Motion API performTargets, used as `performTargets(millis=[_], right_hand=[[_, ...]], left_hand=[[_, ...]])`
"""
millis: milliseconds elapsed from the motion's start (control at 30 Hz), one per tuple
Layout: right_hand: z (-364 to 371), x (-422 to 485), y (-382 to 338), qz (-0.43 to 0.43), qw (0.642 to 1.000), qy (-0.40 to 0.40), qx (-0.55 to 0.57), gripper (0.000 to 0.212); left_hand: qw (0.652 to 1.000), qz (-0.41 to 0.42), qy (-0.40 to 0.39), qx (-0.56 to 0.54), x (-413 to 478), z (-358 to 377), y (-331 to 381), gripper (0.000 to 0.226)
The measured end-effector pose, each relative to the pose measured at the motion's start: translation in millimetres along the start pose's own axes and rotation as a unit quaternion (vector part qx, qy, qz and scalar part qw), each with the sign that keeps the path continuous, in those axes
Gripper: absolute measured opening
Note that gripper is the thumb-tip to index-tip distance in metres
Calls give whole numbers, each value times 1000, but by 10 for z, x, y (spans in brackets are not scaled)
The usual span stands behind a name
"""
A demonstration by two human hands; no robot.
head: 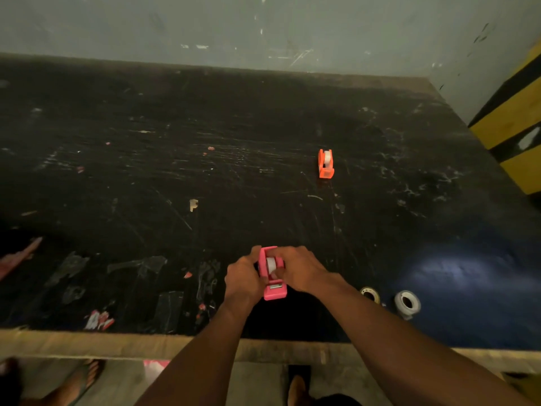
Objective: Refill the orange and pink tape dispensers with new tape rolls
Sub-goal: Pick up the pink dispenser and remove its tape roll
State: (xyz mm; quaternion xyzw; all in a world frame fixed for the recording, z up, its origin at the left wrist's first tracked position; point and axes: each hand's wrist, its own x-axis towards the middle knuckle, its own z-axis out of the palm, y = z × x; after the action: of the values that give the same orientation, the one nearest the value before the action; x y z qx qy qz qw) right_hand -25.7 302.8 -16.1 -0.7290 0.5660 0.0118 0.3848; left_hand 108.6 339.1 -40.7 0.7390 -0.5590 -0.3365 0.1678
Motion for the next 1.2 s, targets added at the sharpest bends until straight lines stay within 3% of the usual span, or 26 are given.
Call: performTargets(millis=[400,567,633,733,933,1033,1200], right_hand=[[20,-162,-41,-9,998,55,-11,40],[-45,-357,-64,-13,995,93,-18,45],[-62,-438,-65,-13,994,102,-24,45],[-73,-569,-67,0,993,120,-17,39],[-6,-868,-83,33,989,146,-5,31],[33,-1024,-32,38,987,157,-5,23],[112,-1199,159,58,984,168,2,37]], left_hand=[[998,-22,-2,63,-14,-23,109,47],[992,-15,-12,128,-56,-102,153,69],[996,-15,6,86,-99,-165,167,66],[998,-7,-14,-62,-169,-223,165,43],[964,-38,-91,-246,-393,-62,160,31],[953,-21,-126,-276,-497,83,196,25],[952,-7,-135,-274,-632,287,251,19]])
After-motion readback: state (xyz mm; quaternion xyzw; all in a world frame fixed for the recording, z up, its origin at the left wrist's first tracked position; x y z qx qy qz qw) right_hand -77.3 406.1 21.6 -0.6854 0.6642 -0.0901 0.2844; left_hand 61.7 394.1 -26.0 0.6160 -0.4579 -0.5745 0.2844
